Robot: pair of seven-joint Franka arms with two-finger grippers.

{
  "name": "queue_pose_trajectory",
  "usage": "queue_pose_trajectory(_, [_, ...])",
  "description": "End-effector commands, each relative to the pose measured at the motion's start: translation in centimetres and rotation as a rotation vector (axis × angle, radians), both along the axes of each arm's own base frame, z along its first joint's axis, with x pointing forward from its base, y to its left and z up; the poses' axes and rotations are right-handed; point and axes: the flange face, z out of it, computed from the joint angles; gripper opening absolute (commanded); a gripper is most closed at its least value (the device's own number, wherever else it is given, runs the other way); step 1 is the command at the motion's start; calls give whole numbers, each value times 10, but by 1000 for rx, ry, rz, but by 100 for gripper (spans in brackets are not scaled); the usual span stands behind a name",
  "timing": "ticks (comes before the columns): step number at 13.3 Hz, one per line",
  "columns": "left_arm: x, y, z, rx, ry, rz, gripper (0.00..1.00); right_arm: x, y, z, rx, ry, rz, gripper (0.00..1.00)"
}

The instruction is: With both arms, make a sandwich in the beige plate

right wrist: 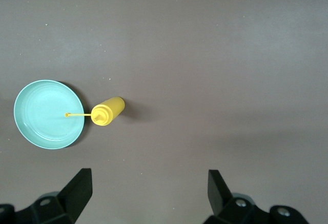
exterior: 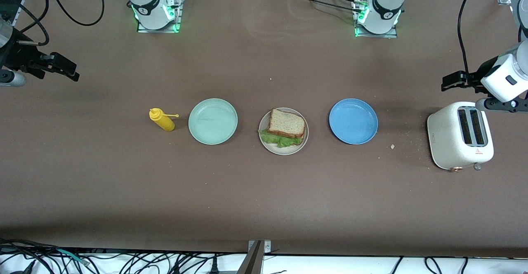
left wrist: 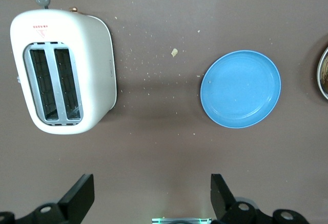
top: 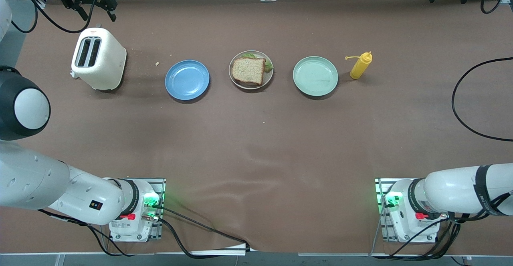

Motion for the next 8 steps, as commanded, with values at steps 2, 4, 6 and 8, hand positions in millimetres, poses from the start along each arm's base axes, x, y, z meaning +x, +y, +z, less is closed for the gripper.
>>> queue_pose_trajectory(2, [-16,6,23,19,7,7,100,0,-1,5,20,7,-3,100])
queue_pose_trajectory(4, [-18,7,27,16,2,7,100,0,-1,6,20,6,-3,100])
queue_pose_trajectory(6, [-18,7,28,17,0,11,100,0,-1,6,20,6,-3,100])
queue_pose_trajectory(8, [-17,6,29,16,-6,8,100,-1,-1,6,20,7,-3,100])
